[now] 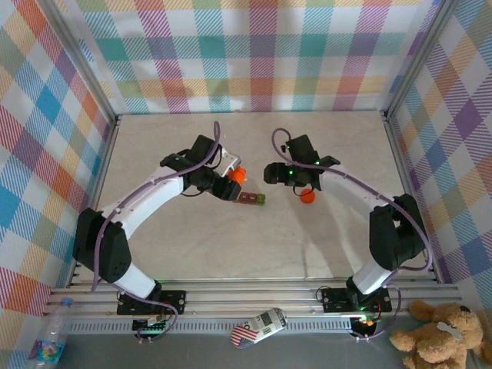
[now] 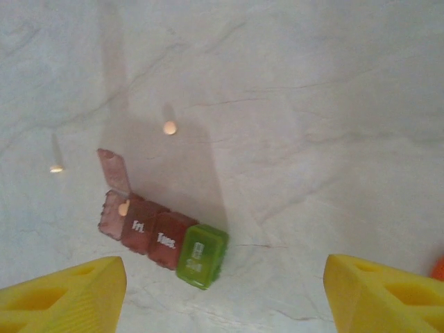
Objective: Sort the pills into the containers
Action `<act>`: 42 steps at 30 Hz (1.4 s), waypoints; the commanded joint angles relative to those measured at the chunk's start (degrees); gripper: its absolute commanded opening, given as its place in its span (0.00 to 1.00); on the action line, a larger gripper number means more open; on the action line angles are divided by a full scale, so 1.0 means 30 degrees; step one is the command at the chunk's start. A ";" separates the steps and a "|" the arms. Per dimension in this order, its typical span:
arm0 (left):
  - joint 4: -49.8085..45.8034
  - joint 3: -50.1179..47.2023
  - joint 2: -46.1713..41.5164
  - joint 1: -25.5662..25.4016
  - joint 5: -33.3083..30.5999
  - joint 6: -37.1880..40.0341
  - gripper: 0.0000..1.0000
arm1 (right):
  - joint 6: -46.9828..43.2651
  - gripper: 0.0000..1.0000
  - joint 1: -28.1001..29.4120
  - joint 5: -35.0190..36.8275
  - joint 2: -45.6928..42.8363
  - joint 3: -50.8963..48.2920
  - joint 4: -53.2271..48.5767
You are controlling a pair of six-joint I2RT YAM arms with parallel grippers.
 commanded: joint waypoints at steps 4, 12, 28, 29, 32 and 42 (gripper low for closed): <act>0.6734 -0.1967 -0.2974 -0.1009 -0.0497 -0.0351 0.00 | -0.0041 0.77 -0.1846 0.1116 -0.0799 0.0415 -0.2574; 1.4148 -0.5001 -0.6534 -0.2896 -0.2864 0.0635 0.00 | -0.0428 0.78 -0.3177 0.1984 0.0116 0.0643 -0.4279; 1.9366 -0.8156 -0.7488 -0.3975 -0.5186 0.3144 0.00 | -0.1131 0.78 -0.3419 0.2827 0.2851 0.2451 -0.6103; 1.9887 -0.8563 -0.7501 -0.3976 -0.4872 0.3150 0.00 | -0.1160 0.78 -0.3420 0.2820 0.3039 0.2495 -0.6103; 2.1782 -1.0005 -0.7708 -0.3896 -0.3755 0.3398 0.00 | -0.1299 0.78 -0.3419 0.2761 0.3679 0.2649 -0.6112; 2.3757 -1.1231 -0.6806 -0.2635 -0.0656 0.1714 0.00 | -0.1580 0.76 -0.3421 0.2702 0.5094 0.2478 -0.5824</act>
